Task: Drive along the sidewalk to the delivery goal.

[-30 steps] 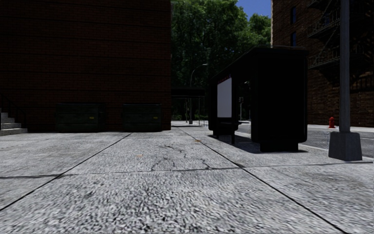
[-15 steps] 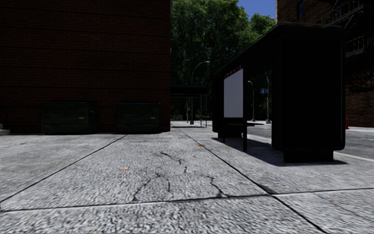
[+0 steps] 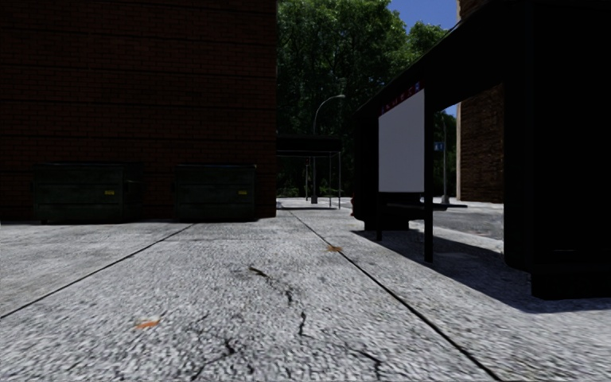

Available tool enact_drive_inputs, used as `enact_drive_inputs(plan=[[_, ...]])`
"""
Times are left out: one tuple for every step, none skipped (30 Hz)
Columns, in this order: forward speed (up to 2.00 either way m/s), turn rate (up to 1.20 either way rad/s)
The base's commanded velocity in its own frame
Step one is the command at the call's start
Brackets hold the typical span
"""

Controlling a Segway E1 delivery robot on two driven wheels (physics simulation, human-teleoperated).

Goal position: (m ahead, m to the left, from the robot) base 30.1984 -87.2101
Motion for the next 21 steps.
enact_drive_inputs(plan=[[2.0, 0.0], [2.0, 0.0], [2.0, 0.0], [2.0, 0.0], [2.0, 0.0], [2.0, 0.0], [2.0, 0.0], [2.0, 0.0], [2.0, 0.0], [2.0, 0.0], [2.0, 0.0], [2.0, 0.0], [2.0, 0.0], [2.0, 0.0], [2.0, 0.0], [2.0, 0.0], [2.0, 0.0], [2.0, 0.0], [2.0, 0.0], [2.0, 0.0], [2.0, 0.0]])
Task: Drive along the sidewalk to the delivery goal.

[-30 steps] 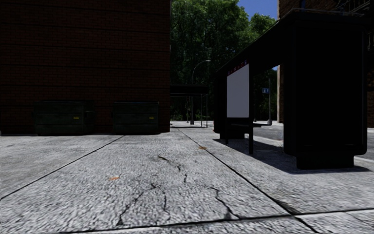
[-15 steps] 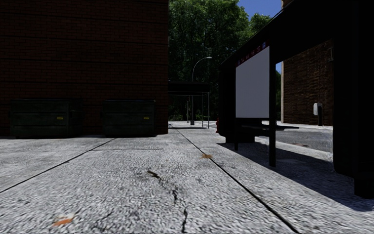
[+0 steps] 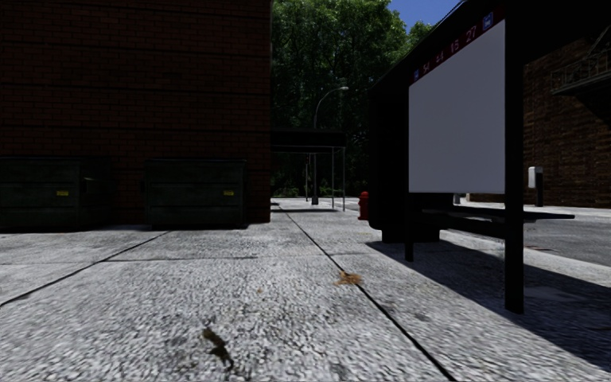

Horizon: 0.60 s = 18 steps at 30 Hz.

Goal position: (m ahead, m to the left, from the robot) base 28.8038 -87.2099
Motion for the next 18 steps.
enact_drive_inputs(plan=[[2.0, 0.0], [2.0, 0.0], [2.0, 0.0], [2.0, 0.0], [2.0, 0.0], [2.0, 0.0], [2.0, 0.0], [2.0, 0.0], [2.0, 0.0], [2.0, 0.0], [2.0, 0.0], [2.0, 0.0], [2.0, 0.0], [2.0, 0.0], [2.0, 0.0], [2.0, 0.0], [2.0, 0.0], [2.0, 0.0]])
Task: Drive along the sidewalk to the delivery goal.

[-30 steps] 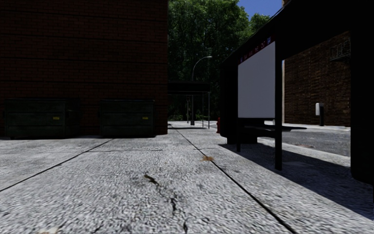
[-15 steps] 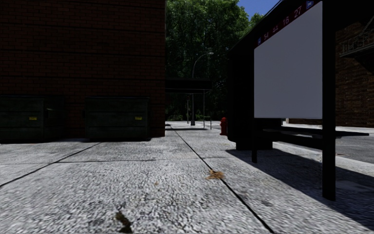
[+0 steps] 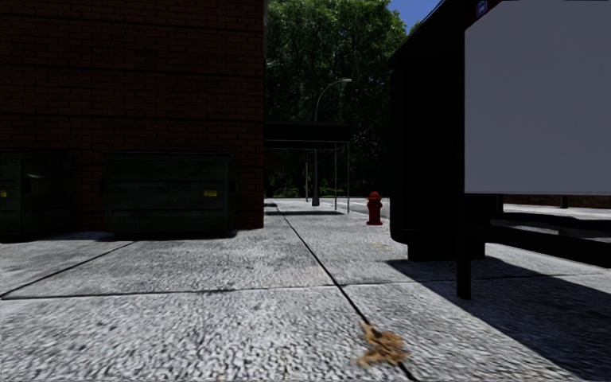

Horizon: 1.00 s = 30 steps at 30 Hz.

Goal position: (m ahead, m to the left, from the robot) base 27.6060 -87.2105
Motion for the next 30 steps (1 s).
enact_drive_inputs(plan=[[2.0, 0.0], [2.0, 0.0], [2.0, 0.0], [2.0, 0.0], [2.0, 0.0], [2.0, 0.0], [2.0, 0.0], [2.0, 0.0], [2.0, 0.0], [2.0, 0.0], [2.0, 0.0], [2.0, 0.0], [2.0, 0.0], [2.0, 0.0], [2.0, 0.0], [2.0, 0.0], [2.0, 0.0], [2.0, 0.0], [2.0, 0.0], [2.0, 0.0], [2.0, 0.0], [2.0, 0.0], [2.0, 0.0], [2.0, 0.0], [2.0, 0.0], [2.0, 0.0], [2.0, 0.12], [2.0, 0.23], [2.0, 0.26], [2.0, 0.27]])
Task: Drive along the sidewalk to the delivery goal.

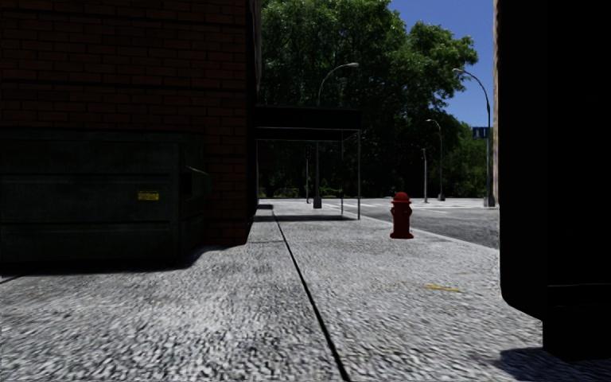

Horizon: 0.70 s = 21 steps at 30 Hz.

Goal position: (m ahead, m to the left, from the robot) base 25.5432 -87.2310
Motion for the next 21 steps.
enact_drive_inputs(plan=[[2.0, 0.27], [2.0, 0.24], [2.0, 0.15], [2.0, 0.0], [2.0, 0.0], [2.0, 0.0], [2.0, 0.0], [2.0, 0.0], [2.0, 0.0], [2.0, 0.0], [2.0, 0.0], [2.0, 0.0], [2.0, 0.0], [2.0, 0.0], [2.0, 0.0], [2.0, 0.0], [2.0, 0.04], [2.0, 0.04], [2.0, 0.06], [2.0, 0.07], [2.0, 0.07]])
